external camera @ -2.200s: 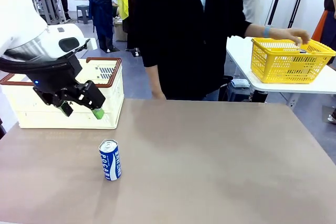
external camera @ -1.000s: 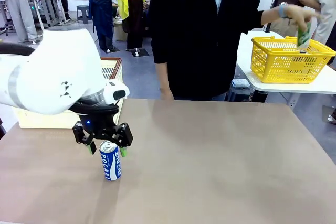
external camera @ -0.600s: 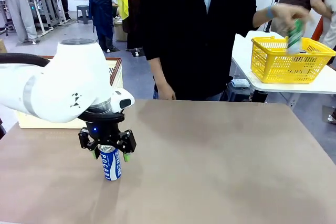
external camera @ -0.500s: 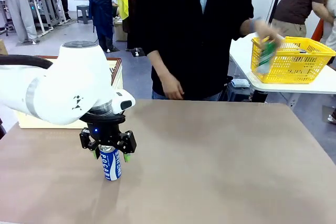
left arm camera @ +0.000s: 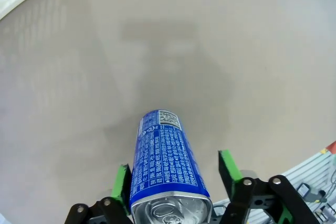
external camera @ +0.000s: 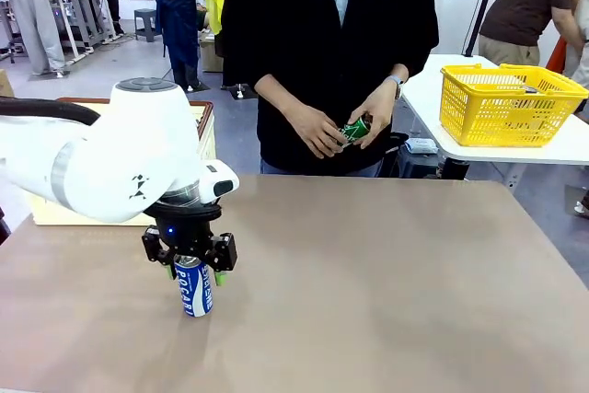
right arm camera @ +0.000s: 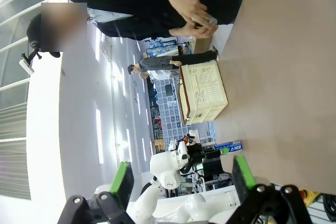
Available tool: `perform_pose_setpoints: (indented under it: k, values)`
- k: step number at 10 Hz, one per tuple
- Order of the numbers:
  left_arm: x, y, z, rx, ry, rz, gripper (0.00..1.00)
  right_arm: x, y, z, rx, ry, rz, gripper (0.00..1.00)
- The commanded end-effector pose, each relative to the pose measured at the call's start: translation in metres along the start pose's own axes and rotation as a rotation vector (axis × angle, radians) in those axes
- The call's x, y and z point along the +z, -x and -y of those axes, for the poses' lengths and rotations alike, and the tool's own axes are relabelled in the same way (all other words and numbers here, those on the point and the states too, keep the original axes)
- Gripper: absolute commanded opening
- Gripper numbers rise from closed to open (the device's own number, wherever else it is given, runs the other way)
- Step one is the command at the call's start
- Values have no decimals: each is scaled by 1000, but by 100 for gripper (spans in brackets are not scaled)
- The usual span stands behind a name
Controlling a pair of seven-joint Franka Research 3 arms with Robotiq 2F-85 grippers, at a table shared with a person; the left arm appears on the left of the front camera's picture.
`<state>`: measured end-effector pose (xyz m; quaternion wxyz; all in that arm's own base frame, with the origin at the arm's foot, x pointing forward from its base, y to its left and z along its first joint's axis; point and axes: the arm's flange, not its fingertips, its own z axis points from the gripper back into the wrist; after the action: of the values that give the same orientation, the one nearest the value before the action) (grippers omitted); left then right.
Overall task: Place the drinks into the Shopping basket.
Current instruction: Pick up one drink and place it into the Shopping basket.
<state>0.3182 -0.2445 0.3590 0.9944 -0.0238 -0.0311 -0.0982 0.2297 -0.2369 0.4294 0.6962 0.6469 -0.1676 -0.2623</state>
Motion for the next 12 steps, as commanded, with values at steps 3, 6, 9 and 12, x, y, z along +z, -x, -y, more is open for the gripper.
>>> perform_pose_setpoints:
  k: [3,6,9,12]
  values:
    - [-11,30,-14,38,-53,61,0,1,1,-3,6,-13,-2,100]
    - [-7,29,-14,37,-39,59,0,1,1,-3,6,-13,-2,100]
    - [52,32,-20,33,-10,108,0,1,1,-3,6,-13,-2,100]
    - [187,34,-48,18,-24,198,0,1,1,-3,6,-13,-2,100]
